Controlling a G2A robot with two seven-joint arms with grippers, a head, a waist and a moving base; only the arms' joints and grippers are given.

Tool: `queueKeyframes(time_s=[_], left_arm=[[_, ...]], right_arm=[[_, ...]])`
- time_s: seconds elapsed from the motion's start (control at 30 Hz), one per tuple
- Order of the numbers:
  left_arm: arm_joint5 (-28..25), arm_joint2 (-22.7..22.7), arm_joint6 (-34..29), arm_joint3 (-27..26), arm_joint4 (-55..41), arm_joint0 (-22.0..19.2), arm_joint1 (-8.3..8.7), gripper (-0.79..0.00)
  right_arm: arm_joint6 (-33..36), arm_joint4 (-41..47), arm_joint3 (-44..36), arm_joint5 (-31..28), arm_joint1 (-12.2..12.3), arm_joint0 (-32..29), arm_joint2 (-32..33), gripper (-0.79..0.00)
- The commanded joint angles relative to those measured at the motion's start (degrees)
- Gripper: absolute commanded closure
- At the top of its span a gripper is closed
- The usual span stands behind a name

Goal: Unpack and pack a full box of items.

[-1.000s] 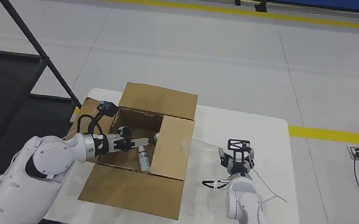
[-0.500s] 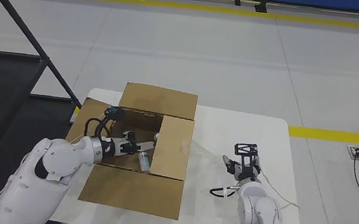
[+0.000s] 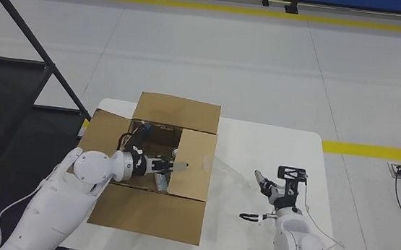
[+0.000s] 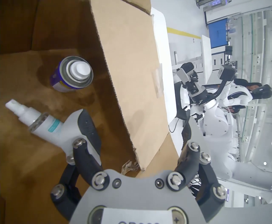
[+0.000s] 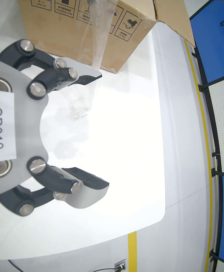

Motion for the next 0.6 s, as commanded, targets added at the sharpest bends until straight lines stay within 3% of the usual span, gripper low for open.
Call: queueKeyframes(time_s=[0.0,0.27,0.57], left_arm=[[-0.9,1.3,1.1,1.8,-1.4,-1.0,-0.6,-0.785],[-6.0,2.2,3.2,4.8,-6.7,-2.6,-1.8,-0.785],[-8.8,-0.4,4.5,1.4,-10.0,-0.9,-1.56,-0.785]], right_arm=[[-0.3,0.6,-0.2,-0.6,0.1,-0.4,0.5,-0.785],[-0.5,2.8,0.1,-3.6,0.6,-0.1,3.2,-0.785],[-0.5,4.3,1.0,-6.0,1.0,1.1,4.8,-0.785]])
